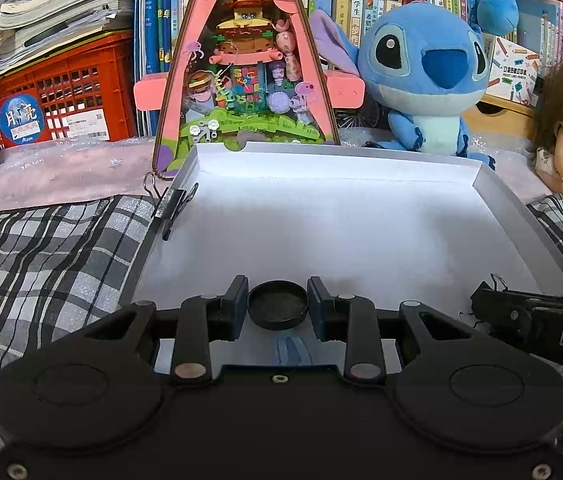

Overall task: Organize rigid objects
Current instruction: 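Carry both items into the white box and open both tools to release them, then withdraw both open tools from the box back over the cloth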

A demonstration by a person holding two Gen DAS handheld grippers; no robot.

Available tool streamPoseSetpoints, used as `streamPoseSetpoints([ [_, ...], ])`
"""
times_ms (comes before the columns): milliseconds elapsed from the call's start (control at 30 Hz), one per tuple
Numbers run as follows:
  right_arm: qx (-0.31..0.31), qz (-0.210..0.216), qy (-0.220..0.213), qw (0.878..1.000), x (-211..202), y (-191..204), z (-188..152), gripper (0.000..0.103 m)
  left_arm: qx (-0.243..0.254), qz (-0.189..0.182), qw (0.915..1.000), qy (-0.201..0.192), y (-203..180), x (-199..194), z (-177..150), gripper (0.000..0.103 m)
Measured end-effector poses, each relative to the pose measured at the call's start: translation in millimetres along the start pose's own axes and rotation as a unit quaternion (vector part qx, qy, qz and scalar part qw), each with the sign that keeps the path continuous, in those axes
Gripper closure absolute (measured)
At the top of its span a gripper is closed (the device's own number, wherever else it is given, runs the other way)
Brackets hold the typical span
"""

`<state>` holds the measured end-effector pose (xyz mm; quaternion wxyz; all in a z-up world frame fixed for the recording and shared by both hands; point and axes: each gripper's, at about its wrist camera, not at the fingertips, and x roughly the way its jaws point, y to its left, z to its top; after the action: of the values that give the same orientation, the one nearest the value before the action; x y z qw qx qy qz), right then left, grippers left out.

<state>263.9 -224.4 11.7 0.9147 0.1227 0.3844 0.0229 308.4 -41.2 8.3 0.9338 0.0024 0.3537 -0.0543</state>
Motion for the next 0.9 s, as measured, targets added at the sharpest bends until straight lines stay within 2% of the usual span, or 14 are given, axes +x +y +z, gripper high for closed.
streamPoseSetpoints([
  [367,-0.02,-0.009,0.003,1.0,-2,5,-2,0.079,0.016,0.012,0.9998,-0.009,-4,-3,-3,0.073],
  [433,-0.02,-0.01,0.002,1.0,-3,5,-2,0.075,0.022,0.019,0.9995,-0.012,-5,-7,-4,0.072],
  [467,-0.019,-0.01,0.001,1.0,-4,4,-2,0.074,0.025,0.022,0.9993,-0.015,-5,-9,-5,0.072],
  [533,-0.017,-0.009,-0.005,1.0,-8,3,-2,0.073,0.026,0.023,0.9992,-0.02,-4,-13,-6,0.063],
  [600,-0.016,-0.007,-0.012,1.0,-13,2,-2,0.057,0.019,0.02,0.9993,-0.025,-2,-20,-7,0.062],
  [700,-0.017,-0.002,-0.025,1.0,-23,1,-1,0.051,0.012,0.017,0.9994,-0.029,1,-35,-9,0.057],
  [767,-0.022,-0.001,-0.036,0.999,-31,2,-1,0.041,0.012,0.018,0.9989,-0.041,4,-48,-10,0.051],
  [900,-0.03,0.005,-0.054,0.998,-47,1,-3,0.034,0.02,0.016,0.9981,-0.056,8,-73,-15,0.037],
])
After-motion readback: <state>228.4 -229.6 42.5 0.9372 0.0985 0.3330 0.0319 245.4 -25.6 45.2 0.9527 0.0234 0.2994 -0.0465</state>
